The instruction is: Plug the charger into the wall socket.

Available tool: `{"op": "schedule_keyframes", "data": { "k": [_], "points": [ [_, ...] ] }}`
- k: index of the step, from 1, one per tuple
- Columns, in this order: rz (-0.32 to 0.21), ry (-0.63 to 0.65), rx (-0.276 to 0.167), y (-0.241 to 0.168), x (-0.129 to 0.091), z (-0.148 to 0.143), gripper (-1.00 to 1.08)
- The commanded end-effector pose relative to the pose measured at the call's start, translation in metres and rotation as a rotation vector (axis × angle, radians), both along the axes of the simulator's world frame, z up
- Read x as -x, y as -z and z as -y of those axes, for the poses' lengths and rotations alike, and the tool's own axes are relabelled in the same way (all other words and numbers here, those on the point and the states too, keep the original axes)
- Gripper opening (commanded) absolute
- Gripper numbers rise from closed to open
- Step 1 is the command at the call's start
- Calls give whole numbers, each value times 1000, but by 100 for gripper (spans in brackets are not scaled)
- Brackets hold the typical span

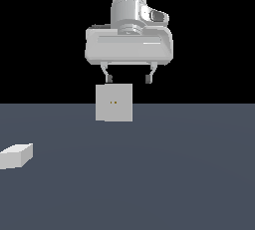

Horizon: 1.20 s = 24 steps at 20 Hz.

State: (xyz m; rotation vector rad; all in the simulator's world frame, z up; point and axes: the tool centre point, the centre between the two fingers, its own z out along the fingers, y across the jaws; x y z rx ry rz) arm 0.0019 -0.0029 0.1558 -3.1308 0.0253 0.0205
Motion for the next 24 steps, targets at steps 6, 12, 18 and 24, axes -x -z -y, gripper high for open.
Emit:
{"op": "schedule_keyframes", "data": {
  "k": [6,12,18,24],
  "points": [
    [6,-7,-1,2,2,-5,100],
    [30,-34,-3,10,10,-24,100],
    [71,-81,-7,25,25,-57,100],
    [127,-145,-14,46,45,-101,100]
  ]
}}
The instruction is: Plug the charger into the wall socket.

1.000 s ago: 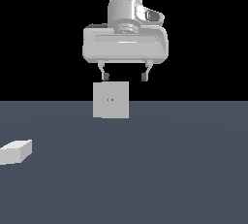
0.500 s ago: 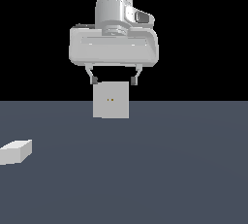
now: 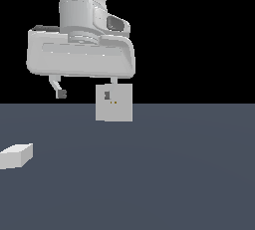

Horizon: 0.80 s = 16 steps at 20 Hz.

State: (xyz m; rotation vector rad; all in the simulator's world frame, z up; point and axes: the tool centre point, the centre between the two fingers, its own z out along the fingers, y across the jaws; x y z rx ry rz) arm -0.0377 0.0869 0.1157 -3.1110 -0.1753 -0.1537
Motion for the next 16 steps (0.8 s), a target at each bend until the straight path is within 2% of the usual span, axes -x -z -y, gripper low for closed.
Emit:
{"op": "schedule_keyframes", "data": {
  "k": [1,8,16],
  "points": [
    [24,-28,-3,9,10,-19,100],
    [82,-94,-9,33,32,-63,100],
    [120,-137,-10,49,47,-92,100]
  ]
}}
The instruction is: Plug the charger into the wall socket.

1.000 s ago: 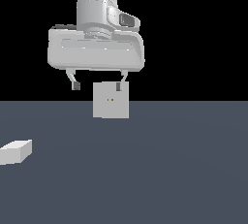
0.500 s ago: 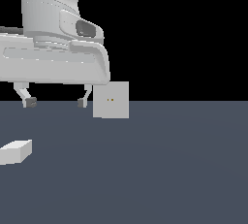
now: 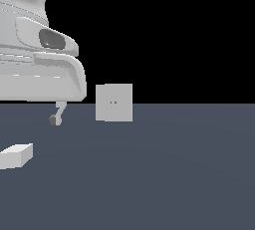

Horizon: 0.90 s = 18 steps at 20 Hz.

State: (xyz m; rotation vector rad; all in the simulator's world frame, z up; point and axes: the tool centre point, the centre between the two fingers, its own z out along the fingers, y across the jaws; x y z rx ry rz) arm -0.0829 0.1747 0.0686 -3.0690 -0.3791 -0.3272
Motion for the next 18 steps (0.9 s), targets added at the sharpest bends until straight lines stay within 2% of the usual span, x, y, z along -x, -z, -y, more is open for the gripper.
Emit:
{"op": "schedule_keyframes", "data": {
  "k": [1,11,18],
  "points": [
    [10,-8,0,4,3,-6,100],
    [13,-14,1,10,5,-9,100],
    [15,-14,2,37,5,-9,100]
  ]
}}
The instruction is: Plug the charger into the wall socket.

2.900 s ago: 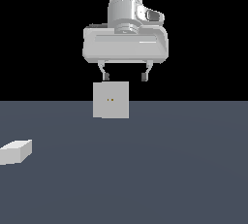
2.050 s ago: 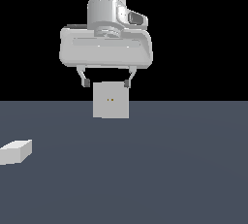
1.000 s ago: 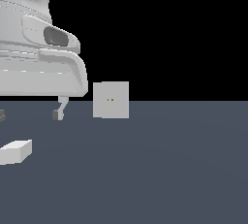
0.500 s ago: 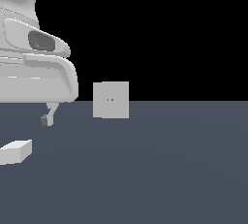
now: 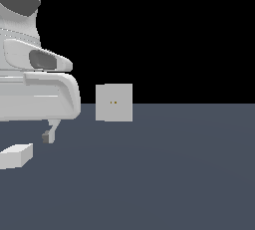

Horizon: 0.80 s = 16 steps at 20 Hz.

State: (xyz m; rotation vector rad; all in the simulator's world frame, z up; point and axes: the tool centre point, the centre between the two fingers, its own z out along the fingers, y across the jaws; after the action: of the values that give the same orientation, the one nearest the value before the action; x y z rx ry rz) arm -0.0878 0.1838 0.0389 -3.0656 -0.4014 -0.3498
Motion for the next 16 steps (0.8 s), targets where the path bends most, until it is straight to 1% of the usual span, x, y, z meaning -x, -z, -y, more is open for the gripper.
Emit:
{"op": "schedule_keyframes", "data": {
  "k": [1,9,10,16],
  "points": [
    [0,0,1,12,0,0,100],
    [1,0,1,27,0,0,100],
    [1,0,1,27,0,0,-100],
    [1,0,1,27,0,0,-100]
  ]
}}
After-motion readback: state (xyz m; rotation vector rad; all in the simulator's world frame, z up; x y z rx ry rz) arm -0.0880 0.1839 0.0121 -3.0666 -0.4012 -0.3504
